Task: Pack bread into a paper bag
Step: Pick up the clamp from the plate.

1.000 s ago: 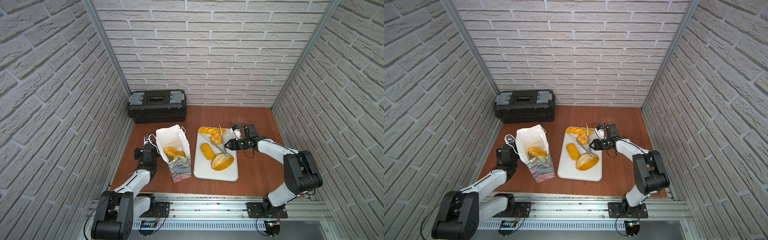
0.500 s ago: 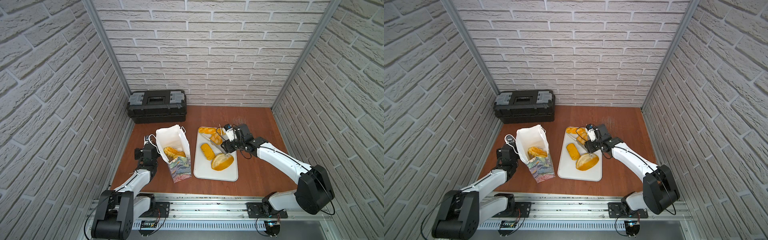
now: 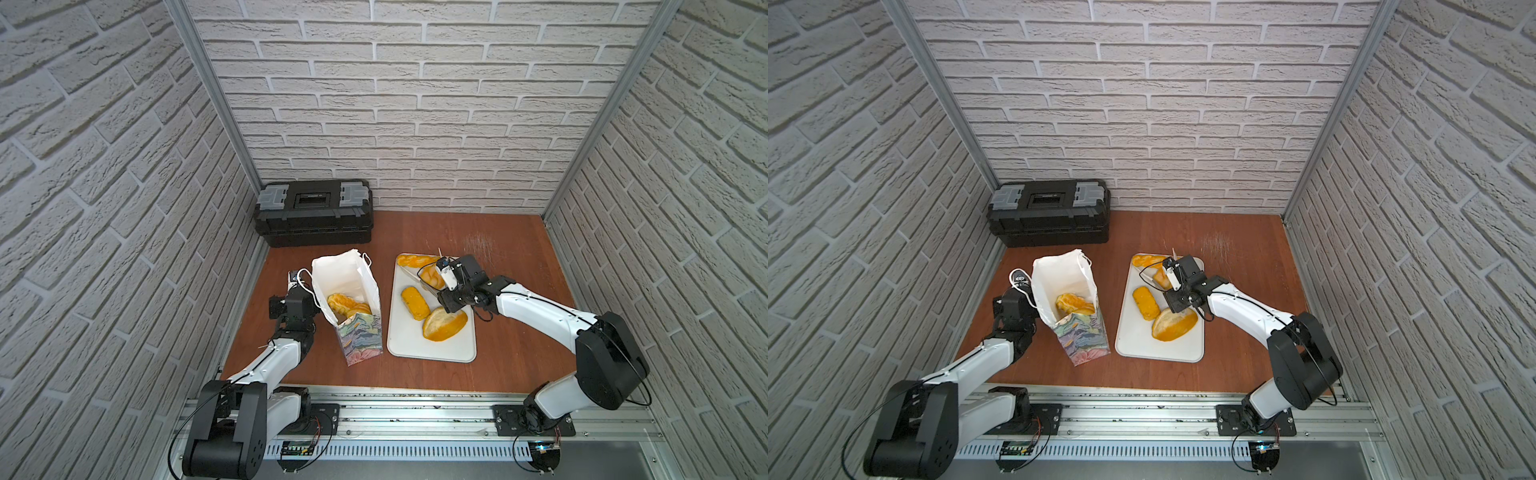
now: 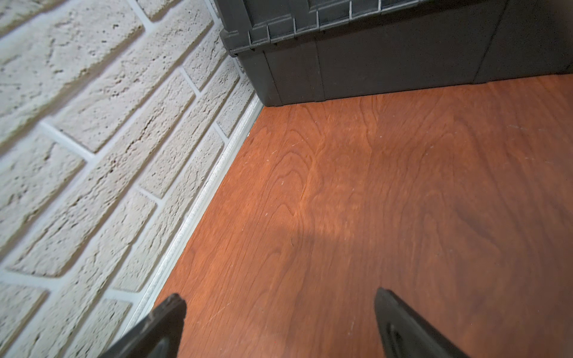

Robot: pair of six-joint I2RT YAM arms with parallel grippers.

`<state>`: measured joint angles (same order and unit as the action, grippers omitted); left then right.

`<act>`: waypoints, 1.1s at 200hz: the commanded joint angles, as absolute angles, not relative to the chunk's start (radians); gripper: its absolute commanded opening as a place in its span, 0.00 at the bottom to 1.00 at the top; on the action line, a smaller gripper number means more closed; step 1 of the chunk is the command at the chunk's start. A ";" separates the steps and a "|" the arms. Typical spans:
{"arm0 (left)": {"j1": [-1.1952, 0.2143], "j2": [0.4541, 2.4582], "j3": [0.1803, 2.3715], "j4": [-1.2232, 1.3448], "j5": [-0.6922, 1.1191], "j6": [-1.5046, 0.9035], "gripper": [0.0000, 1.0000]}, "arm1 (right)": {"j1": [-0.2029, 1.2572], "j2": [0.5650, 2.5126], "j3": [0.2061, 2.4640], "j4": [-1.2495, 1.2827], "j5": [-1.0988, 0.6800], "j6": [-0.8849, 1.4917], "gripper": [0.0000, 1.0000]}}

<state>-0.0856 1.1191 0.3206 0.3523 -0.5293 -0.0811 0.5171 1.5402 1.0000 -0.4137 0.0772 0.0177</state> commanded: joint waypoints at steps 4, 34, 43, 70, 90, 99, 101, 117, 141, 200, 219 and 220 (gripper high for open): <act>-0.089 1.111 0.316 0.398 -0.530 -0.078 0.98 | 0.540 1.551 1.039 -0.402 0.142 0.008 0.65; -0.088 1.112 0.316 0.399 -0.530 -0.077 0.98 | 0.548 1.570 1.058 -0.412 0.167 0.003 0.66; -0.087 1.112 0.316 0.399 -0.530 -0.077 0.98 | 0.549 1.579 1.065 -0.418 0.172 0.001 0.66; -0.087 1.112 0.316 0.398 -0.531 -0.077 0.98 | 0.558 1.597 1.077 -0.431 0.181 -0.002 0.69; -0.088 1.112 0.316 0.400 -0.530 -0.078 0.98 | 0.562 1.605 1.078 -0.427 0.178 0.000 0.69; -0.087 1.113 0.316 0.399 -0.530 -0.077 0.98 | 0.561 1.612 1.081 -0.426 0.177 0.001 0.69; -0.089 1.112 0.316 0.399 -0.531 -0.077 0.98 | 0.561 1.613 1.081 -0.426 0.176 0.001 0.69; -0.087 1.113 0.316 0.400 -0.531 -0.077 0.98 | 0.563 1.625 1.087 -0.428 0.170 0.002 0.69; -0.087 1.113 0.316 0.400 -0.530 -0.076 0.98 | 0.564 1.642 1.099 -0.430 0.157 0.006 0.71; -0.086 1.113 0.316 0.399 -0.531 -0.075 0.98 | 0.566 1.682 1.108 -0.416 0.159 0.005 0.75; -0.086 1.113 0.316 0.399 -0.530 -0.074 0.98 | 0.566 1.696 1.111 -0.409 0.166 0.006 0.75; -0.086 1.113 0.317 0.399 -0.530 -0.074 0.98 | 0.566 1.696 1.111 -0.408 0.166 0.006 0.75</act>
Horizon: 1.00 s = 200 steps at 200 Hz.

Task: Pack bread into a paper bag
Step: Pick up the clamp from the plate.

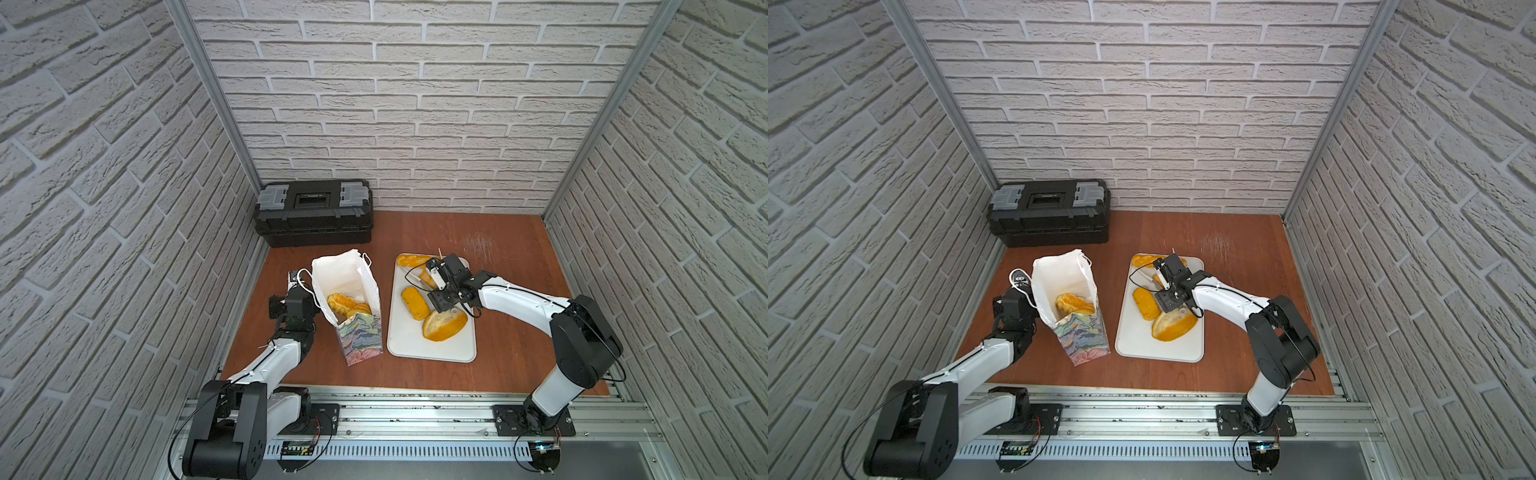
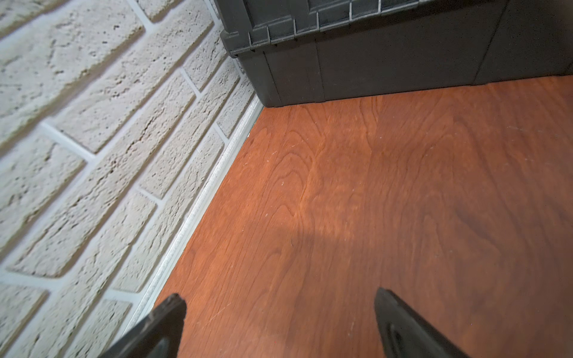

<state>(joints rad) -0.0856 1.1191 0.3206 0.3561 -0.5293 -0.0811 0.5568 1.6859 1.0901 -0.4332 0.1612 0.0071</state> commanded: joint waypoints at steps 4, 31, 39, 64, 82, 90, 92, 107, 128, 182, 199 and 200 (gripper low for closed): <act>-0.086 1.113 0.316 0.399 -0.531 -0.074 0.98 | 0.566 1.698 1.112 -0.407 0.167 0.005 0.75; -0.086 1.114 0.317 0.399 -0.529 -0.074 0.98 | 0.566 1.718 1.125 -0.398 0.174 0.005 0.75; -0.086 1.114 0.317 0.400 -0.531 -0.075 0.98 | 0.566 1.724 1.130 -0.396 0.177 0.006 0.75; -0.084 1.112 0.316 0.399 -0.530 -0.074 0.98 | 0.566 1.745 1.143 -0.392 0.197 0.006 0.75; -0.085 1.113 0.316 0.400 -0.531 -0.074 0.98 | 0.566 1.758 1.149 -0.388 0.217 0.009 0.75; -0.084 1.114 0.316 0.399 -0.530 -0.074 0.98 | 0.566 1.762 1.149 -0.384 0.231 0.013 0.76; -0.084 1.114 0.316 0.399 -0.530 -0.073 0.98 | 0.566 1.763 1.149 -0.384 0.235 0.012 0.76; -0.084 1.115 0.317 0.400 -0.530 -0.074 0.98 | 0.566 1.767 1.146 -0.377 0.263 0.021 0.83; -0.084 1.116 0.318 0.399 -0.530 -0.074 0.98 | 0.566 1.760 1.133 -0.365 0.260 0.022 0.95; -0.084 1.121 0.321 0.398 -0.530 -0.074 0.98 | 0.566 1.755 1.121 -0.334 0.257 0.023 0.94; -0.084 1.119 0.321 0.398 -0.530 -0.075 0.98 | 0.567 1.770 1.135 -0.335 0.256 0.019 0.94; -0.084 1.119 0.321 0.398 -0.531 -0.074 0.98 | 0.566 1.771 1.136 -0.336 0.256 0.018 0.94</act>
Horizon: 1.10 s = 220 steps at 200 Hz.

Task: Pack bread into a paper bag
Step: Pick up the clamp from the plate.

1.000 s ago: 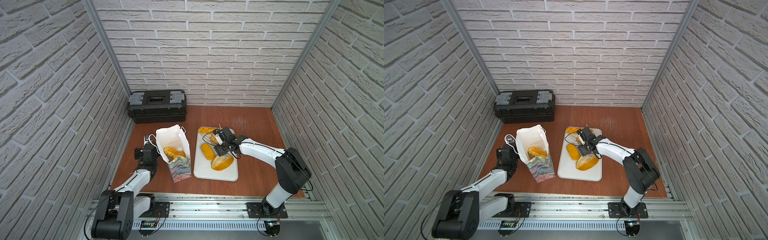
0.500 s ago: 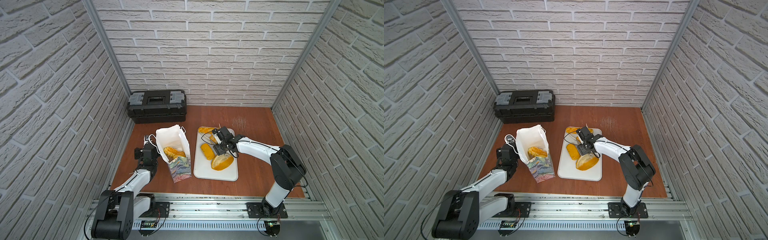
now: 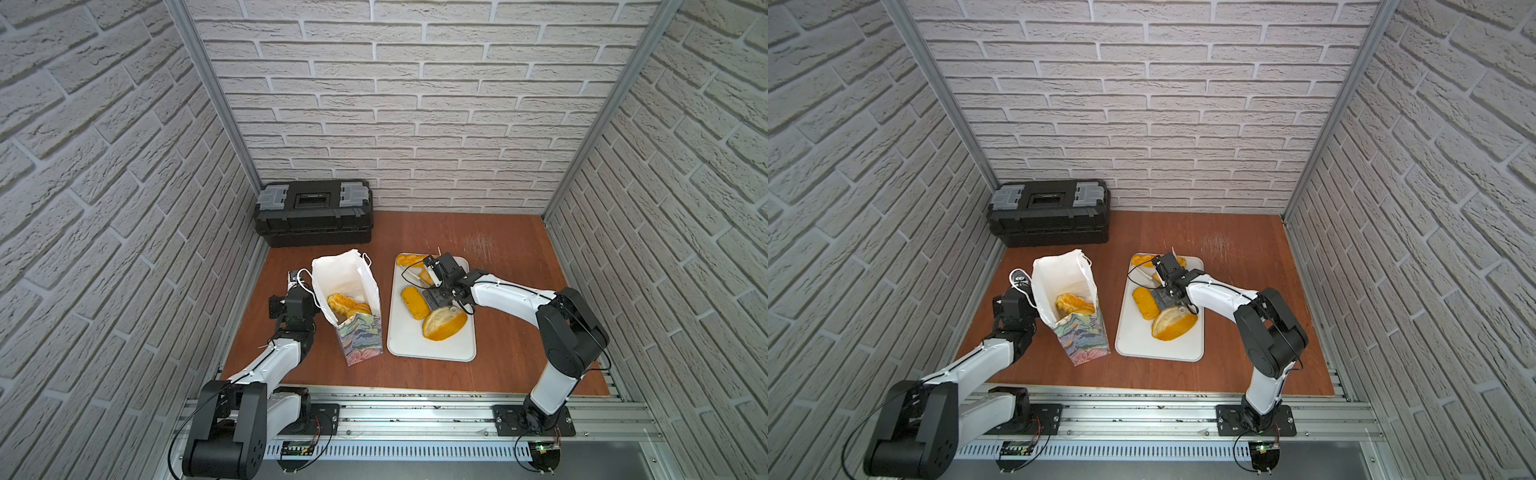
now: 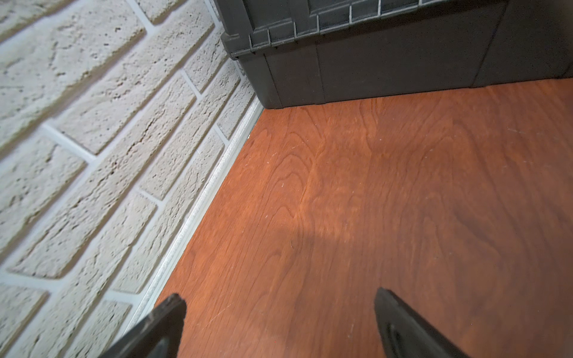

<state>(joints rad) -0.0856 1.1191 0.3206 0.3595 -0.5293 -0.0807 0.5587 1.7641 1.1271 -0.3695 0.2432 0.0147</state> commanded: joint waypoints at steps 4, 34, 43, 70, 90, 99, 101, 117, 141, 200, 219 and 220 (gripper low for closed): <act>-0.084 1.117 0.321 0.397 -0.530 -0.074 0.98 | 0.566 1.775 1.140 -0.336 0.256 0.019 0.94; -0.084 1.117 0.319 0.396 -0.530 -0.074 0.98 | 0.565 1.805 1.158 -0.340 0.257 0.019 0.92; -0.084 1.117 0.319 0.397 -0.531 -0.075 0.98 | 0.565 1.811 1.159 -0.339 0.259 0.021 0.91; -0.084 1.117 0.319 0.396 -0.530 -0.075 0.98 | 0.565 1.819 1.156 -0.333 0.264 0.025 0.85; -0.084 1.118 0.321 0.397 -0.530 -0.076 0.98 | 0.565 1.813 1.152 -0.332 0.267 0.029 0.79; -0.084 1.119 0.321 0.397 -0.530 -0.074 0.98 | 0.565 1.805 1.151 -0.333 0.270 0.028 0.76; -0.084 1.118 0.321 0.397 -0.530 -0.074 0.98 | 0.565 1.802 1.149 -0.334 0.272 0.029 0.76; -0.084 1.119 0.322 0.396 -0.529 -0.075 0.98 | 0.565 1.779 1.144 -0.338 0.279 0.026 0.74; -0.084 1.119 0.322 0.395 -0.526 -0.075 0.98 | 0.565 1.744 1.134 -0.345 0.292 0.021 0.73; -0.086 1.120 0.322 0.393 -0.523 -0.077 0.98 | 0.566 1.677 1.135 -0.370 0.315 0.013 0.50; -0.086 1.119 0.322 0.393 -0.522 -0.078 0.98 | 0.566 1.672 1.142 -0.383 0.321 0.008 0.48; -0.086 1.120 0.322 0.393 -0.522 -0.078 0.98 | 0.566 1.672 1.143 -0.383 0.321 0.008 0.48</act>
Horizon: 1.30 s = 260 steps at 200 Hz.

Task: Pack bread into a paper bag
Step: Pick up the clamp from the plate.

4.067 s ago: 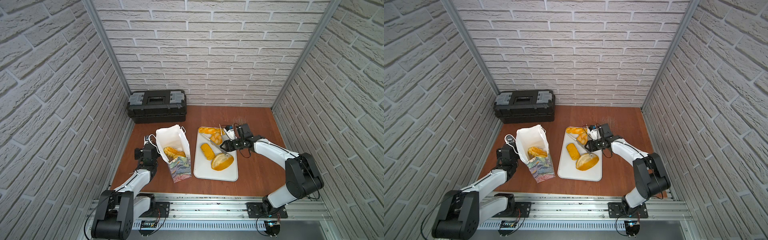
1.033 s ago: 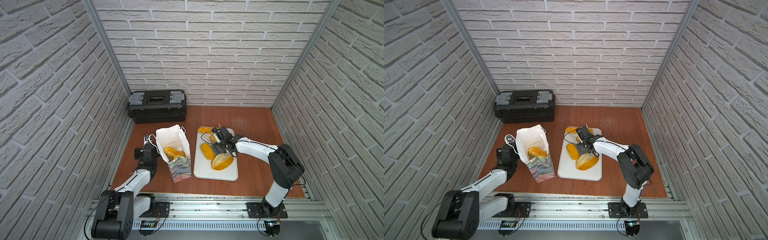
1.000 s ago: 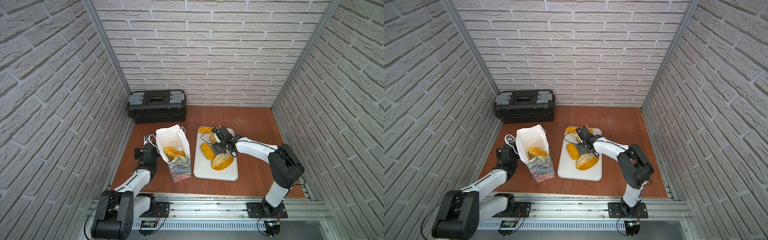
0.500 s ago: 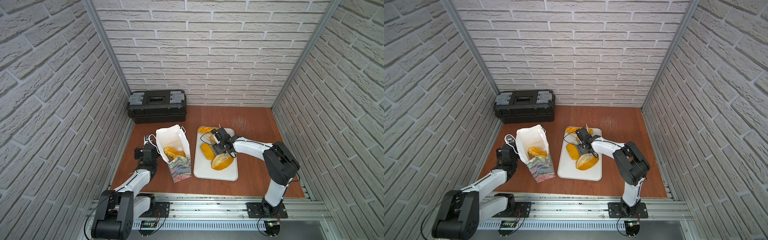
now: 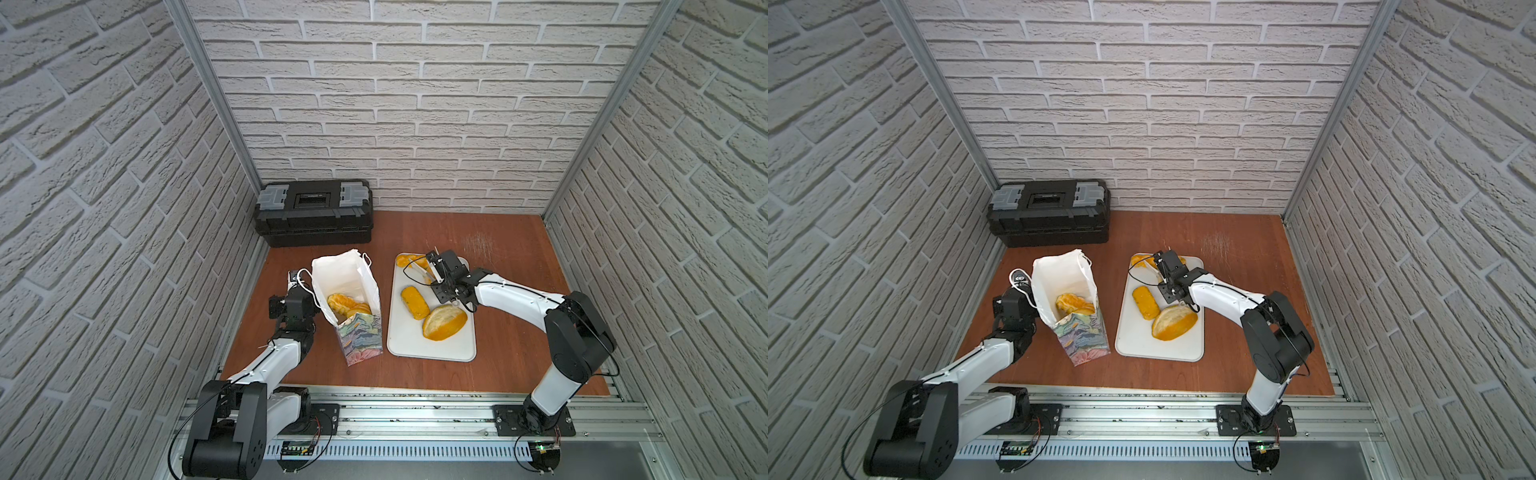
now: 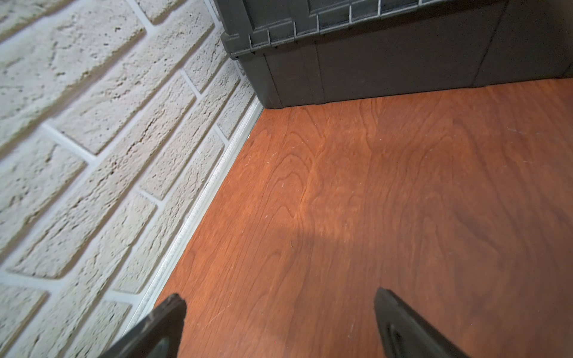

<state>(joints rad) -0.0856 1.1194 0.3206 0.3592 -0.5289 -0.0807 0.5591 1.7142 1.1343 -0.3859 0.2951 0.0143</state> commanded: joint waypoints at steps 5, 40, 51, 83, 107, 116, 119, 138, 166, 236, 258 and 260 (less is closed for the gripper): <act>-0.086 1.119 0.322 0.393 -0.521 -0.077 0.98 | 0.566 1.671 1.146 -0.387 0.321 0.009 0.47; -0.086 1.120 0.322 0.394 -0.522 -0.077 0.98 | 0.566 1.622 1.150 -0.400 0.291 0.014 0.45; -0.086 1.119 0.322 0.394 -0.520 -0.077 0.98 | 0.566 1.599 1.152 -0.407 0.277 0.014 0.45; -0.086 1.121 0.324 0.394 -0.518 -0.078 0.98 | 0.565 1.531 1.171 -0.462 0.233 0.017 0.45; -0.086 1.119 0.322 0.393 -0.517 -0.079 0.98 | 0.568 1.476 1.165 -0.513 0.184 0.039 0.45; -0.086 1.118 0.322 0.393 -0.517 -0.081 0.98 | 0.568 1.452 1.153 -0.523 0.162 0.053 0.44; -0.086 1.118 0.322 0.393 -0.517 -0.081 0.98 | 0.568 1.444 1.148 -0.525 0.153 0.057 0.43; -0.086 1.116 0.322 0.393 -0.517 -0.081 0.98 | 0.573 1.399 1.125 -0.540 0.104 0.087 0.41; -0.086 1.112 0.319 0.395 -0.517 -0.082 0.98 | 0.587 1.337 1.107 -0.563 0.080 0.126 0.40; -0.086 1.101 0.317 0.394 -0.516 -0.086 0.98 | 0.687 1.299 1.057 -0.623 0.068 0.215 0.39; -0.086 1.100 0.318 0.391 -0.515 -0.088 0.98 | 0.744 1.302 1.069 -0.679 0.097 0.232 0.39; -0.086 1.099 0.318 0.392 -0.515 -0.087 0.98 | 0.749 1.301 1.070 -0.684 0.099 0.235 0.39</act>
